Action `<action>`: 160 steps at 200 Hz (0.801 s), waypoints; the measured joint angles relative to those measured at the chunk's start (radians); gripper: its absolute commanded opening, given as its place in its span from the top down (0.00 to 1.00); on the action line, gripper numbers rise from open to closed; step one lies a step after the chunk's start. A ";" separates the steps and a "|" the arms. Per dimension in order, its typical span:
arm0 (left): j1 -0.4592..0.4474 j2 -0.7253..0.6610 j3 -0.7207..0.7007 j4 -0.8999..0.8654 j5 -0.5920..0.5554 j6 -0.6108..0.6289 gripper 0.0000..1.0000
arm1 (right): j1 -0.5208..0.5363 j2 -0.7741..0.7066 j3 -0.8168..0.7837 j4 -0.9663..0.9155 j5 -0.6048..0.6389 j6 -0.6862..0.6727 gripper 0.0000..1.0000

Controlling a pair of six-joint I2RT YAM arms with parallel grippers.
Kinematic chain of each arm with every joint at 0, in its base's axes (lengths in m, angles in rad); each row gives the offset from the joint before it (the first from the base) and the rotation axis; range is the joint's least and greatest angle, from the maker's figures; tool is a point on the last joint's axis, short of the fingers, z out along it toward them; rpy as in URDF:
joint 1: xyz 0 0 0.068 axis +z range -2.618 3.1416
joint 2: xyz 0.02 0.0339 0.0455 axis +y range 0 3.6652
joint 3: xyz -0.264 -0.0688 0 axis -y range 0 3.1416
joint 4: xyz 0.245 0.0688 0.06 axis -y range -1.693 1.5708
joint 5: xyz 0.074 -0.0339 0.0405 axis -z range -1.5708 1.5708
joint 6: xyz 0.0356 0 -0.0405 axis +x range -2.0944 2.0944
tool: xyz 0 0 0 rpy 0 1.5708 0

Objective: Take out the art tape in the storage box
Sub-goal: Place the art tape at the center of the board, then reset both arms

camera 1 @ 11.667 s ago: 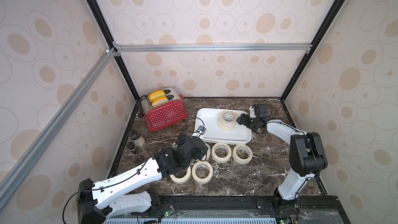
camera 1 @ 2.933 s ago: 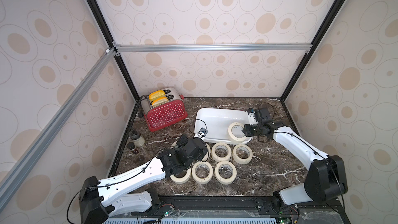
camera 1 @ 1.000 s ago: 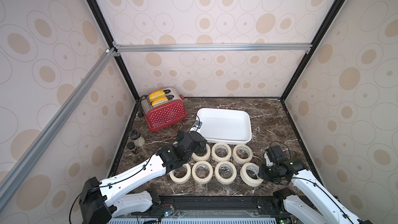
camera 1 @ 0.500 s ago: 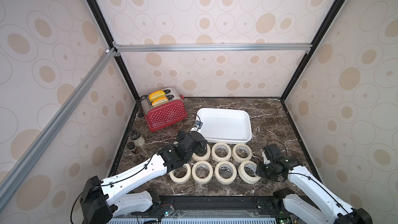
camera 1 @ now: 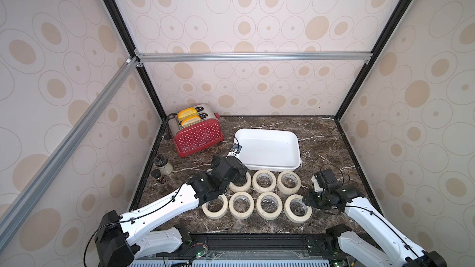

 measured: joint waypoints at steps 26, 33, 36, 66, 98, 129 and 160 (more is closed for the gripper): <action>0.027 -0.028 0.000 0.002 0.053 -0.013 0.01 | 0.000 -0.023 0.080 -0.003 0.069 -0.040 0.32; 0.043 -0.037 0.000 0.003 0.071 -0.019 0.01 | 0.000 -0.029 0.101 0.001 0.090 -0.053 0.28; 0.050 -0.040 0.000 0.004 0.078 -0.021 0.01 | 0.000 -0.032 0.112 0.003 0.100 -0.064 0.27; 0.191 -0.068 0.000 0.031 0.159 -0.069 0.01 | -0.001 -0.067 0.180 0.072 0.198 -0.121 0.11; 0.339 -0.073 0.005 0.064 0.189 -0.099 0.01 | -0.002 -0.101 0.191 0.214 0.322 -0.209 0.00; 0.439 -0.053 0.016 0.105 0.159 -0.117 0.01 | -0.007 -0.107 0.158 0.431 0.494 -0.298 0.00; 0.479 0.007 -0.001 0.217 0.014 -0.109 0.01 | -0.039 -0.040 0.059 0.704 0.647 -0.382 0.00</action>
